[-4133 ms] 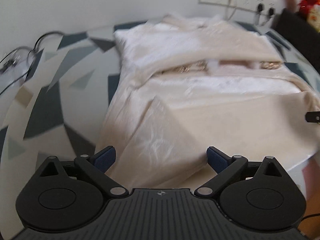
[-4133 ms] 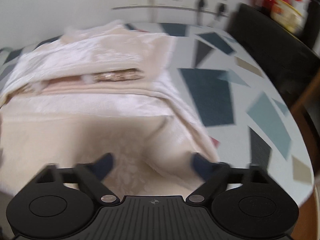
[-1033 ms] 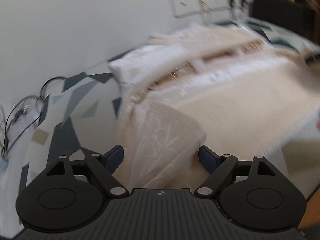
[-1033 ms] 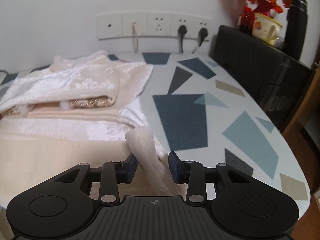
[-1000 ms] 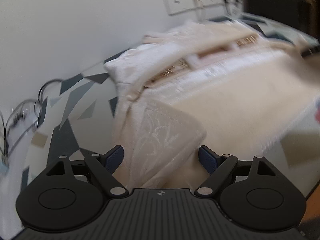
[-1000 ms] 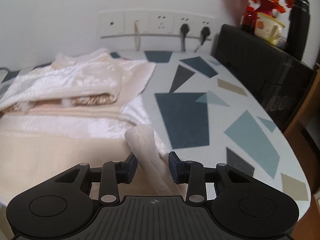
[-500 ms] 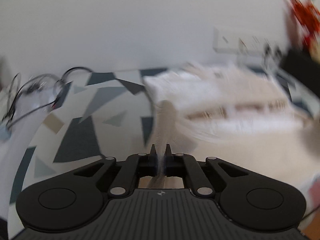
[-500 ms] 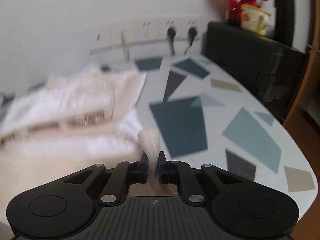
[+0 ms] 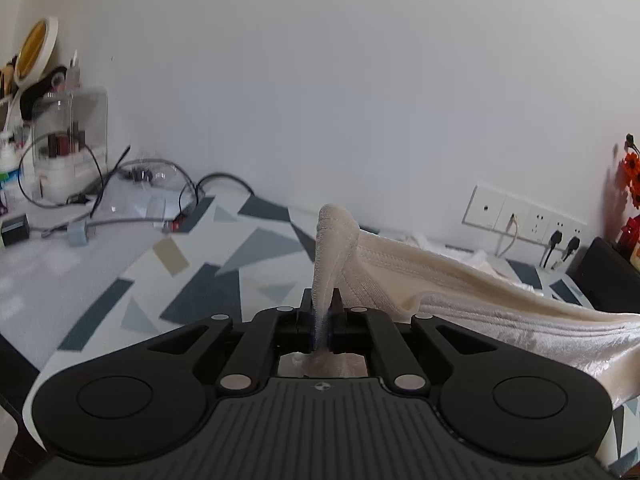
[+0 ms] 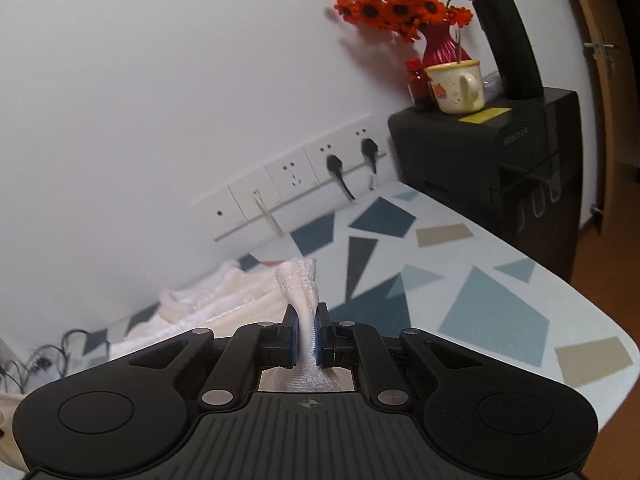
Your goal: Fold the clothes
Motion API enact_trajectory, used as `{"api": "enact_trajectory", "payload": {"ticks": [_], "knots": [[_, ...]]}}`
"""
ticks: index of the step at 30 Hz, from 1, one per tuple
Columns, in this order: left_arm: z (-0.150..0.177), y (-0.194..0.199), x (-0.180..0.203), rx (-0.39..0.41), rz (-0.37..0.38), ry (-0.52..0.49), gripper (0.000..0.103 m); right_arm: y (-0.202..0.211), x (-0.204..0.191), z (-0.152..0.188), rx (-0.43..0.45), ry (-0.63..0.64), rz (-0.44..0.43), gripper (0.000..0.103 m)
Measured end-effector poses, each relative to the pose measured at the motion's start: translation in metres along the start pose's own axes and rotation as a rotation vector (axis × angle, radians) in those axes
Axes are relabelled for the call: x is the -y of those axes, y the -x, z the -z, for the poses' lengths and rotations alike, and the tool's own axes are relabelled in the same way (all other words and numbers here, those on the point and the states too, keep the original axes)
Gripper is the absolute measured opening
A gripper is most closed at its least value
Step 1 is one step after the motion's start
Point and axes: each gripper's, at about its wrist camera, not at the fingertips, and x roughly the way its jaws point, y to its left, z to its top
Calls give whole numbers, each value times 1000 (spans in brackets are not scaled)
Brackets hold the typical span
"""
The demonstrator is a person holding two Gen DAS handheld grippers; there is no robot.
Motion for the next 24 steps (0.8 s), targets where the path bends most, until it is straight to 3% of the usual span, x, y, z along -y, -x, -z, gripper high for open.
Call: {"api": "enact_trajectory", "payload": {"ticks": [6, 11, 24], "knots": [[-26, -18, 15, 53, -12, 24, 5, -21, -7, -23, -1, 31, -36, 7], [-49, -58, 26, 61, -12, 31, 5, -55, -18, -49, -3, 39, -39, 7], [-85, -235, 37, -9, -5, 25, 5, -224, -46, -95, -60, 72, 87, 7]]}}
